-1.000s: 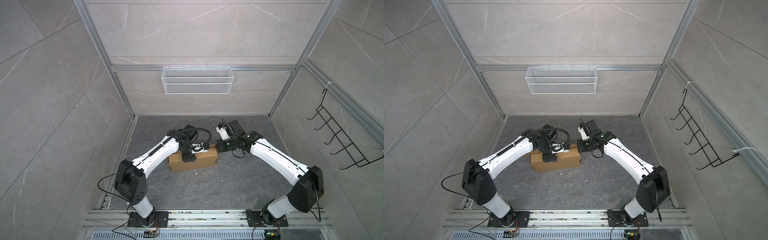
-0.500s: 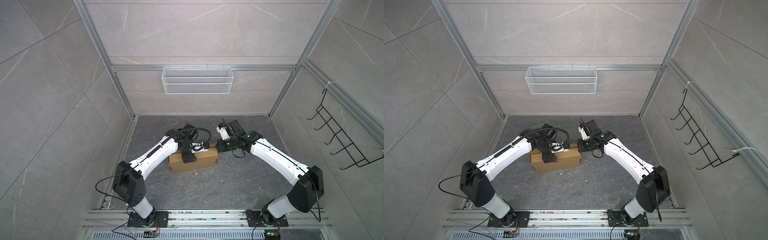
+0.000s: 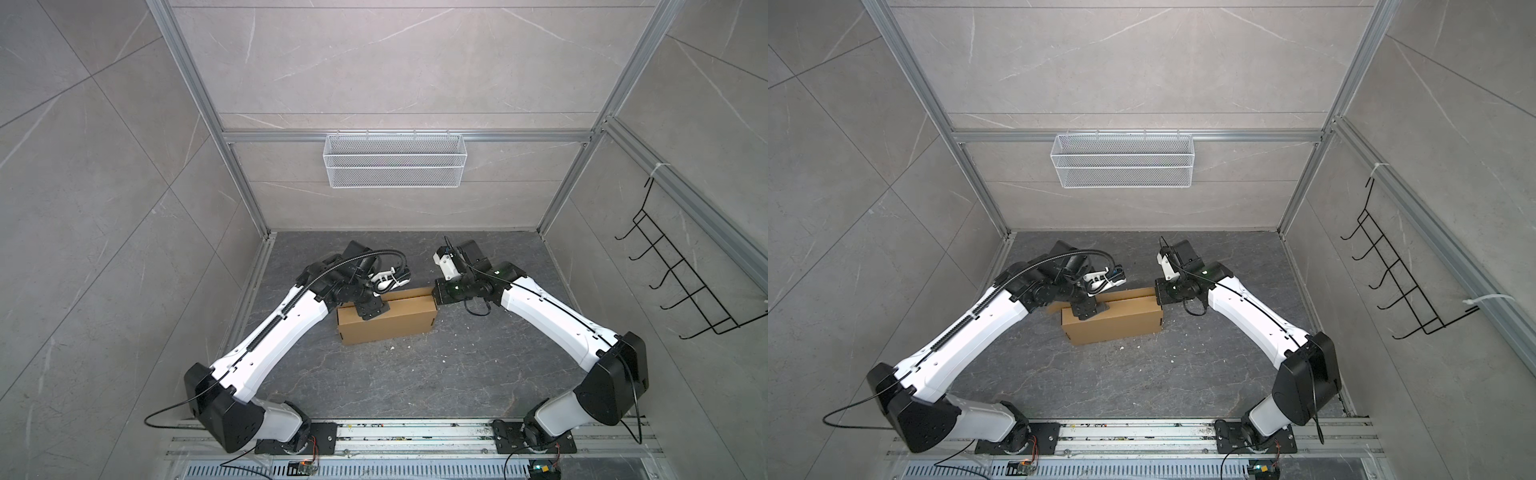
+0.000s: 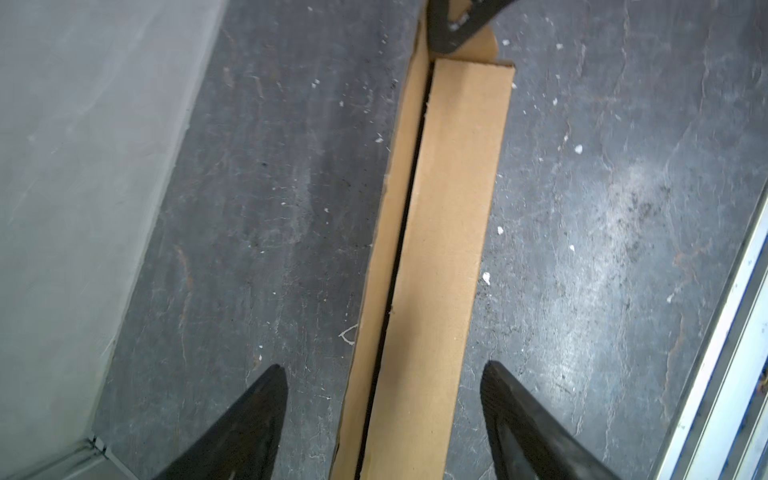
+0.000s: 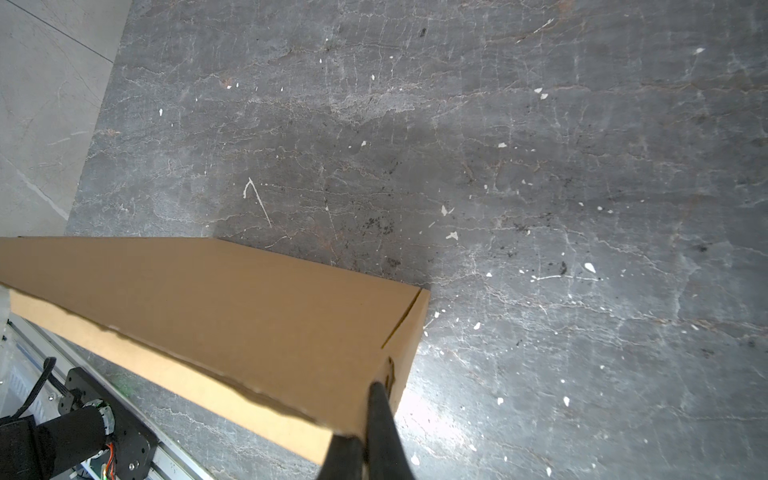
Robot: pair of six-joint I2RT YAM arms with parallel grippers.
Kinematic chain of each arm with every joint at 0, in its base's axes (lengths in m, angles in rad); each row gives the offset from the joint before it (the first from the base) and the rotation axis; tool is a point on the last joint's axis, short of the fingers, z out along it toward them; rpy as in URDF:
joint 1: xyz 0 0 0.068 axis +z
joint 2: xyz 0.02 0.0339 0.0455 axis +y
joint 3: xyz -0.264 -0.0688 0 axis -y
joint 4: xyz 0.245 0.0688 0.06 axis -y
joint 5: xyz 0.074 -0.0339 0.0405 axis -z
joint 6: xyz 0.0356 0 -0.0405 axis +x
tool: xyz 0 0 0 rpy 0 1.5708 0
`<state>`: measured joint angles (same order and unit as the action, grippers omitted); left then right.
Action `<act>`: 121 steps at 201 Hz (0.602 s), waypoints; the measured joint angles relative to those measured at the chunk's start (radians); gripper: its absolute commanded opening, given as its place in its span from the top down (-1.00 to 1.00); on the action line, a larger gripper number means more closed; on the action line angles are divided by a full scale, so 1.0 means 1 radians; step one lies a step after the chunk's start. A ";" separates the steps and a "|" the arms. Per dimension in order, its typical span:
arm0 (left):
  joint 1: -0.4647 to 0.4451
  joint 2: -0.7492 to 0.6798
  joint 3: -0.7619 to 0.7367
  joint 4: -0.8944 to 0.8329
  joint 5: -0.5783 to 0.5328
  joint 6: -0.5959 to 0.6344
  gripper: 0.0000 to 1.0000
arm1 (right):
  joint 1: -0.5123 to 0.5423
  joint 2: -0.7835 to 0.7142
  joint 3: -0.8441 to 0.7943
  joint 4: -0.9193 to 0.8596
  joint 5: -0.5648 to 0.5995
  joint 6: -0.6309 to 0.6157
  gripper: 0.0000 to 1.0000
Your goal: Fold the paper box
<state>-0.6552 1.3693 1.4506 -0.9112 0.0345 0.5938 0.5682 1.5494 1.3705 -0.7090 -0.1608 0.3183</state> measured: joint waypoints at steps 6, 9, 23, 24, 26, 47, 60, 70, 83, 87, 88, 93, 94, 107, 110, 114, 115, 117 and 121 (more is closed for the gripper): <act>0.002 -0.025 -0.013 0.006 -0.011 -0.031 -0.46 | 0.000 0.000 0.000 0.000 0.000 0.000 0.98; 0.005 -0.039 -0.020 0.009 -0.013 -0.049 -0.46 | 0.000 0.000 0.000 0.000 0.000 0.000 0.97; 0.019 -0.094 -0.047 0.007 -0.034 -0.129 -0.46 | 0.000 0.000 0.000 0.000 0.000 0.000 0.98; 0.021 -0.098 -0.049 0.006 -0.036 -0.137 -0.46 | 0.000 0.000 0.000 0.000 0.000 0.000 0.98; 0.023 -0.103 -0.051 0.005 -0.037 -0.146 -0.46 | 0.000 0.000 0.000 0.000 0.000 0.000 0.98; 0.087 -0.155 -0.064 -0.023 -0.027 -0.270 -0.46 | 0.000 0.000 0.000 0.000 0.000 0.000 0.98; 0.151 -0.177 -0.078 -0.042 0.005 -0.332 -0.46 | 0.000 0.000 0.000 0.000 0.000 0.000 0.98; 0.219 -0.196 -0.096 -0.057 0.053 -0.378 -0.46 | 0.000 0.000 0.000 0.000 0.000 0.000 0.99; 0.301 -0.219 -0.124 -0.071 0.115 -0.430 -0.46 | 0.000 0.000 0.000 -0.001 0.000 0.000 0.98; 0.322 -0.224 -0.131 -0.076 0.132 -0.442 -0.45 | 0.000 0.000 0.000 -0.001 0.000 -0.001 0.99; 0.331 -0.226 -0.134 -0.077 0.138 -0.447 -0.45 | 0.000 0.000 0.000 -0.001 0.001 -0.001 0.98; 0.352 -0.232 -0.143 -0.081 0.158 -0.460 -0.44 | 0.000 0.000 0.000 -0.001 0.001 -0.001 0.99; 0.359 -0.233 -0.146 -0.083 0.164 -0.465 -0.44 | 0.000 0.000 0.000 -0.001 0.000 -0.001 0.99; 0.407 -0.243 -0.169 -0.095 0.220 -0.496 -0.41 | 0.000 0.000 0.000 -0.001 0.001 -0.001 0.99; 0.416 -0.245 -0.174 -0.097 0.234 -0.502 -0.40 | 0.000 0.000 0.000 -0.001 0.000 -0.001 0.99; 0.426 -0.246 -0.181 -0.099 0.247 -0.509 -0.40 | 0.000 0.000 0.000 -0.001 0.000 -0.001 0.99; 0.428 -0.246 -0.183 -0.099 0.249 -0.510 -0.40 | 0.000 0.000 0.000 -0.001 0.000 -0.001 0.99; 0.435 -0.248 -0.187 -0.099 0.259 -0.515 -0.39 | 0.000 0.000 0.000 -0.001 0.000 -0.001 0.99; 0.447 -0.249 -0.196 -0.101 0.274 -0.521 -0.39 | 0.000 0.000 0.000 -0.001 0.000 -0.001 0.99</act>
<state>-0.2081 1.1202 1.2549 -1.0122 0.3080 0.0727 0.5682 1.5490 1.3708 -0.7097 -0.1604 0.3176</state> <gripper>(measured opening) 0.703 0.049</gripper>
